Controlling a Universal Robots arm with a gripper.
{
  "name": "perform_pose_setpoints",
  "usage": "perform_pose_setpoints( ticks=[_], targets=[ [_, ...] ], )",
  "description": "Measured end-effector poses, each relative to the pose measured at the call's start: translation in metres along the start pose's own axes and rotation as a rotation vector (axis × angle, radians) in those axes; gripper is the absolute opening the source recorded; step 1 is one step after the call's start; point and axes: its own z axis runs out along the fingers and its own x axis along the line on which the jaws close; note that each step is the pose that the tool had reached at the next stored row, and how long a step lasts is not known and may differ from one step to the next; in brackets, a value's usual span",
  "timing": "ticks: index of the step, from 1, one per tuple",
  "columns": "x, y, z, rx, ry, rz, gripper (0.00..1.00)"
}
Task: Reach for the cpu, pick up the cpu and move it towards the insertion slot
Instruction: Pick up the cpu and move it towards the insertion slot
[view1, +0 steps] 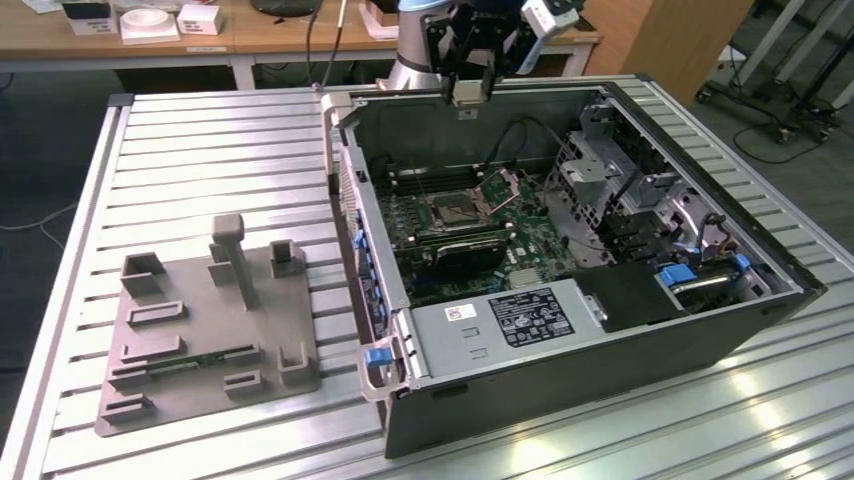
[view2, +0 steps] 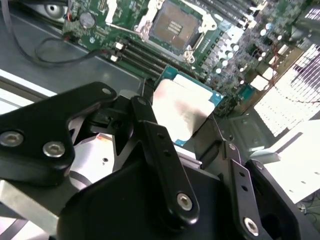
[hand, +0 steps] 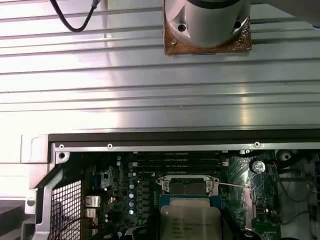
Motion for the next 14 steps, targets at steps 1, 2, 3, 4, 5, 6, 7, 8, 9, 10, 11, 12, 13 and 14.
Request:
perform_pose_setpoints(
  ticks=[1, 2, 3, 4, 5, 6, 7, 8, 9, 10, 11, 12, 13, 14],
  targets=[
    [0.0000, 0.0000, 0.0000, 0.0001, 0.0000, 0.000, 0.55],
    [0.0000, 0.0000, 0.0000, 0.0000, 0.0000, 0.000, 0.55],
    [0.0000, 0.0000, 0.0000, 0.0000, 0.0001, 0.000, 0.55],
    [0.0000, 0.0000, 0.0000, 0.0000, 0.0001, 0.000, 0.55],
    [0.0000, 0.0000, 0.0001, 0.0000, 0.0001, 0.000, 0.55],
    [0.0000, 0.0000, 0.0001, -0.0001, 0.0000, 0.000, 0.55],
    [0.0000, 0.0000, 0.0001, 0.0001, 0.0001, 0.000, 0.55],
    [0.0000, 0.0000, 0.0001, 0.0000, 0.0000, 0.000, 0.55],
    [0.0000, 0.0000, 0.0003, 0.0000, 0.0000, 0.000, 0.55],
    [0.0000, 0.0000, 0.0003, 0.0001, 0.0001, 0.000, 0.55],
    [0.0000, 0.0000, 0.0004, 0.0001, 0.0001, 0.000, 0.55],
    [0.0000, 0.0000, 0.0005, 0.0000, 0.0000, 0.000, 0.55],
    [0.0000, 0.0000, 0.0005, 0.0001, 0.0001, 0.000, 0.55],
    [0.0000, 0.0000, 0.0005, 0.0001, 0.0001, 0.000, 0.55]
  ],
)
